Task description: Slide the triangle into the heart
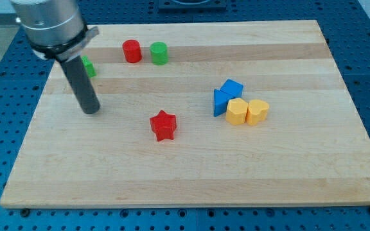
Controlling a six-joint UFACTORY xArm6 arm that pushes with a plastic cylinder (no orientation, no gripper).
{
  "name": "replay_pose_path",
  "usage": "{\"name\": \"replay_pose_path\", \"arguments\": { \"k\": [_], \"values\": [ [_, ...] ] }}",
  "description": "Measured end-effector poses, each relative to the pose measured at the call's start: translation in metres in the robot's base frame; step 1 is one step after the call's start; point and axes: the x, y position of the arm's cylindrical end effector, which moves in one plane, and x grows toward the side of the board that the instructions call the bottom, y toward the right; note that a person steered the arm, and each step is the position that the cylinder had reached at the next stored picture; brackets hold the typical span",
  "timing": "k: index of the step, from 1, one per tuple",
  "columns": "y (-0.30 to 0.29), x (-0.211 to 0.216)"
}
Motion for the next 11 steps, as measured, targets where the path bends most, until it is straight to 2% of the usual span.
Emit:
{"name": "replay_pose_path", "arguments": {
  "k": [2, 3, 4, 7, 9, 10, 11],
  "values": [
    [-0.061, 0.000],
    [-0.100, -0.026],
    [-0.102, -0.056],
    [-0.049, -0.100],
    [0.034, -0.107],
    [0.039, -0.109],
    [0.032, -0.069]
  ]
}}
